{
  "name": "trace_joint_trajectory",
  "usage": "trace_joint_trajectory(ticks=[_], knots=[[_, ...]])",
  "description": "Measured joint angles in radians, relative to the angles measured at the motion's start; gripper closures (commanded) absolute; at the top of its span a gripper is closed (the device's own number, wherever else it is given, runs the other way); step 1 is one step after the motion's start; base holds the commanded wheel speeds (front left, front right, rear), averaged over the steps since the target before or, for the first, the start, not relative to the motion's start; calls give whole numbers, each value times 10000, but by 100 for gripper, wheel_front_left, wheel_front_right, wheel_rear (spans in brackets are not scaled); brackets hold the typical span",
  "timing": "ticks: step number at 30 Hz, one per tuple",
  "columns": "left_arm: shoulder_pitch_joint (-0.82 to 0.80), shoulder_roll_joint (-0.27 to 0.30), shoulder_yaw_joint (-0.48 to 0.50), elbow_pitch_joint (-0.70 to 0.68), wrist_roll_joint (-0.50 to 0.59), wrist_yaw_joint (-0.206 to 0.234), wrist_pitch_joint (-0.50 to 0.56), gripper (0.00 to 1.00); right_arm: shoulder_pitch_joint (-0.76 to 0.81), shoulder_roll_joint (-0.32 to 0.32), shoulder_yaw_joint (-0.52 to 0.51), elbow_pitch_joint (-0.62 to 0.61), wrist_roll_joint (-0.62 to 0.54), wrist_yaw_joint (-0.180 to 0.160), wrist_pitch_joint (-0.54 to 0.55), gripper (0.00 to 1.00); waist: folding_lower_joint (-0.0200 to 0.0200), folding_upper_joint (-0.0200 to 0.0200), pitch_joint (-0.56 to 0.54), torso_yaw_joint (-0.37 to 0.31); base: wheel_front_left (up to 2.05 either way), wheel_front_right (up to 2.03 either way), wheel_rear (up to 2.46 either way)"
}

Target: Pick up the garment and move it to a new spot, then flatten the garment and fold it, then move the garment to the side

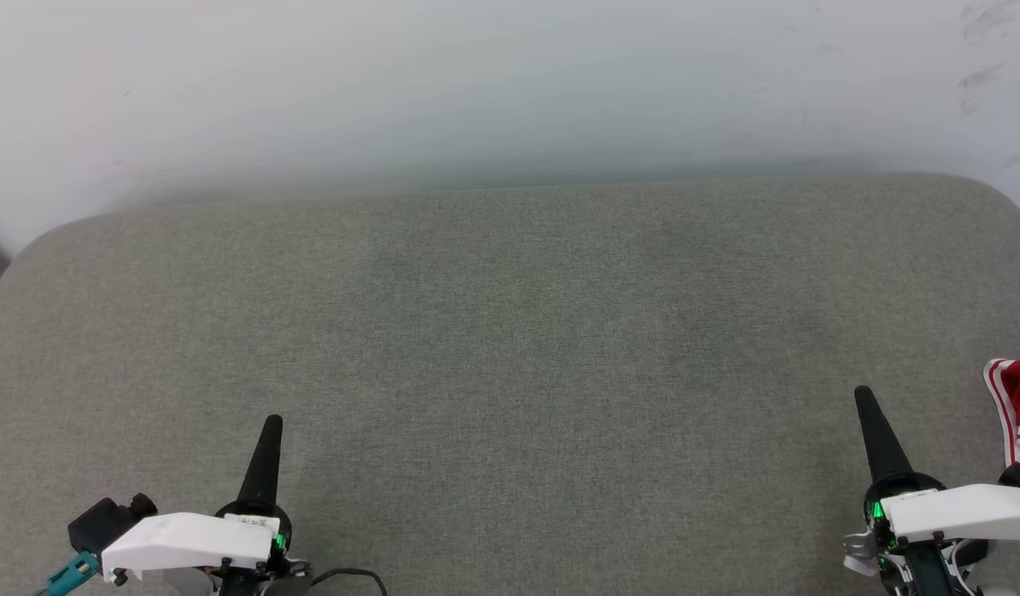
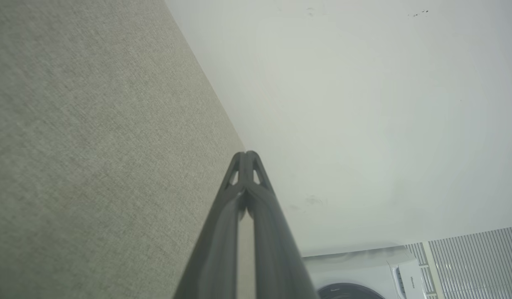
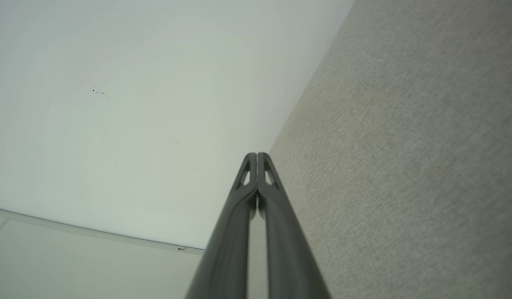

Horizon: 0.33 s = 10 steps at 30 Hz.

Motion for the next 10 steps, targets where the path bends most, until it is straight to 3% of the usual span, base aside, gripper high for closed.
trace_joint_trajectory(ticks=[10], knots=[[-114,-2,67,102,-832,0,263,100,-60,0,-61,40,945,0,251,100,0,0,-37,20,0,0,0]])
